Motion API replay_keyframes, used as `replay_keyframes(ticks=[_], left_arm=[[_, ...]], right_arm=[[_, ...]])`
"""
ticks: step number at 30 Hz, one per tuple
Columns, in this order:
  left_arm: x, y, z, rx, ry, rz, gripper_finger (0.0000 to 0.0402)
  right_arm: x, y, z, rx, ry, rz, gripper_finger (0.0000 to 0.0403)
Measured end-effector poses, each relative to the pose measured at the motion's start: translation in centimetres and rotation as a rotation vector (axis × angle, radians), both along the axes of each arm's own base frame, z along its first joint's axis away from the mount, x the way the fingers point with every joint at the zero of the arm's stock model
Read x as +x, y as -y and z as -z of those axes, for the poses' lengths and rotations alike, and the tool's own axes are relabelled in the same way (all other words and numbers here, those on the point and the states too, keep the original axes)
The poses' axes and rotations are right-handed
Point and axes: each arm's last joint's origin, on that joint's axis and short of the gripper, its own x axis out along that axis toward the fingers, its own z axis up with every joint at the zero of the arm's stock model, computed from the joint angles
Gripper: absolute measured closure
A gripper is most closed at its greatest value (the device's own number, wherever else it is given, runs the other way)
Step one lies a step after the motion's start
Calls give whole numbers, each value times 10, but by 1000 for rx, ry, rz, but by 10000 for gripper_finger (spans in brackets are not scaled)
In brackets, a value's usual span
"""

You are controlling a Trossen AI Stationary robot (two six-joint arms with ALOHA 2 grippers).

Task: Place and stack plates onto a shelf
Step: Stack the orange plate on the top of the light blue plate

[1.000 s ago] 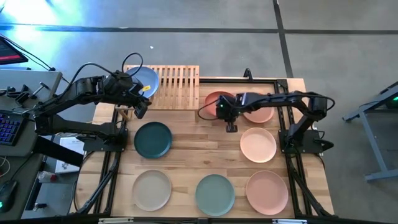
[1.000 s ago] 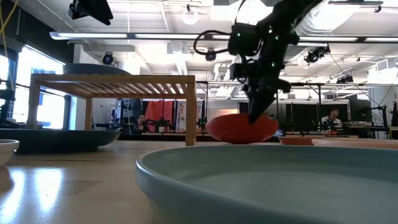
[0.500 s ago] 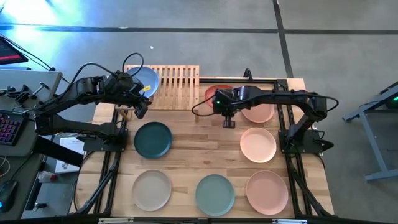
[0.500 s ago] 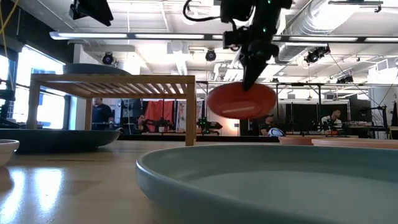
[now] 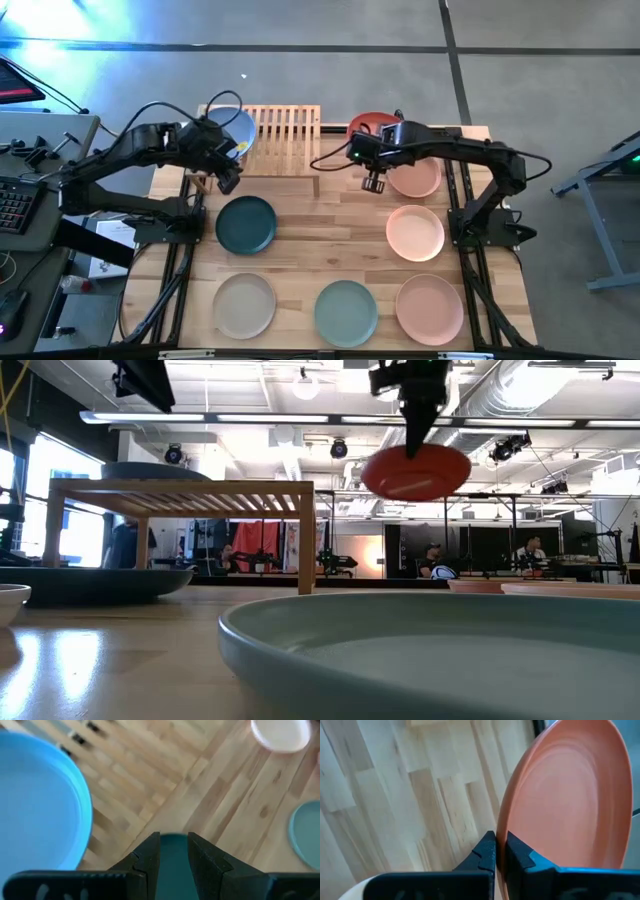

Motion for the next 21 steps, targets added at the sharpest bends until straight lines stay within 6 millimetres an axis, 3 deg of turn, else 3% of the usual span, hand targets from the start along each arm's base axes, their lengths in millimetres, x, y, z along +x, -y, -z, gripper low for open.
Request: replay_keyframes(ticks=[10, 21], left_arm=[[16, -3, 11, -131, -51, -66, 316], [31, -6, 20, -274, -63, -156, 316]], right_arm=[[2, -46, -44, -16, 124, -143, 403], [7, -101, -43, -33, 100, -389, 403]])
